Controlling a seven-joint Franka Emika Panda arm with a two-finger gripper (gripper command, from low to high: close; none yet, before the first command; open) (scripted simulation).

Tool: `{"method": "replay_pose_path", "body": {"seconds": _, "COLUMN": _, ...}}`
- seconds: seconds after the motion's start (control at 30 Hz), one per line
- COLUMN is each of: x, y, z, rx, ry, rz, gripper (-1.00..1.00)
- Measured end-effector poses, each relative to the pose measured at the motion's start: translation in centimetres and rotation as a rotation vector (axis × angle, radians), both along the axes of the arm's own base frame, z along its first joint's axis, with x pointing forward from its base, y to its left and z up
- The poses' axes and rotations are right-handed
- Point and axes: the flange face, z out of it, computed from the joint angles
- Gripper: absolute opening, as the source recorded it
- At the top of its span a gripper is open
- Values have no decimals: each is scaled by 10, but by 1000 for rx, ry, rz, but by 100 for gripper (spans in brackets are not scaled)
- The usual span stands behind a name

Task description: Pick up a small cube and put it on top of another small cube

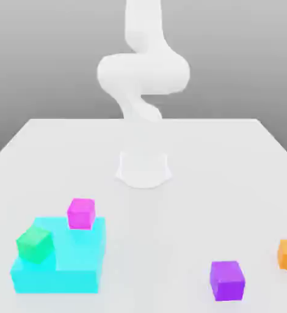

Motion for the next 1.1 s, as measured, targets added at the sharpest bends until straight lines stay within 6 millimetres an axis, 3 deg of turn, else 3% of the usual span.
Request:
{"method": "replay_pose_path", "body": {"seconds": 0.2, "x": 65, "y": 36, "z": -105, "rx": -31, "ry": 172, "rz": -8, "gripper": 0}}
{"method": "replay_pose_path", "body": {"seconds": 0.43, "x": 102, "y": 76, "z": -237, "rx": -49, "ry": 365, "rz": 5, "gripper": 0}}
{"method": "replay_pose_path", "body": {"seconds": 0.6, "x": 101, "y": 107, "z": -333, "rx": -47, "ry": 501, "rz": 31, "gripper": 0}}
{"method": "replay_pose_path", "body": {"seconds": 0.8, "x": 75, "y": 140, "z": -440, "rx": -22, "ry": 667, "rz": 60, "gripper": 0}}
{"method": "replay_pose_path", "body": {"seconds": 0.87, "x": 64, "y": 149, "z": -471, "rx": -11, "ry": 711, "rz": 68, "gripper": 0}}
{"method": "replay_pose_path", "body": {"seconds": 1.0, "x": 60, "y": 152, "z": -523, "rx": -5, "ry": 726, "rz": 69, "gripper": 0}}
{"method": "replay_pose_path", "body": {"seconds": 1.03, "x": 59, "y": 152, "z": -534, "rx": -6, "ry": 727, "rz": 70, "gripper": -100}}
{"method": "replay_pose_path", "body": {"seconds": 1.1, "x": 59, "y": 152, "z": -534, "rx": -6, "ry": 727, "rz": 70, "gripper": -100}}
